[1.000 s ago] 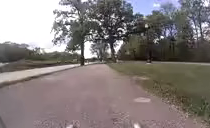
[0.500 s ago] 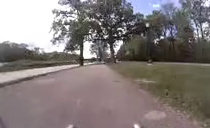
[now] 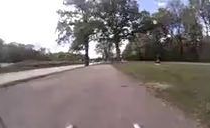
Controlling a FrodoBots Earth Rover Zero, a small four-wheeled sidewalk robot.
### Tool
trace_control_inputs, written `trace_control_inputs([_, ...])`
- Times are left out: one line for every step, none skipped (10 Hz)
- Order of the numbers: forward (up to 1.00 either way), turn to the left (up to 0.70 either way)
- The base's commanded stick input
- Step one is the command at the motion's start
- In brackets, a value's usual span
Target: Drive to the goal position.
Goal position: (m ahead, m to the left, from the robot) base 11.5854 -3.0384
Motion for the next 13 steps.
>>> trace_control_inputs([1.00,0.00])
trace_control_inputs([1.00,0.00])
trace_control_inputs([1.00,0.00])
trace_control_inputs([1.00,0.00])
trace_control_inputs([1.00,0.00])
trace_control_inputs([1.00,0.00])
trace_control_inputs([1.00,0.00])
trace_control_inputs([1.00,0.03])
trace_control_inputs([1.00,0.06])
trace_control_inputs([1.00,0.10])
trace_control_inputs([1.00,0.13])
trace_control_inputs([1.00,0.16])
trace_control_inputs([1.00,0.19])
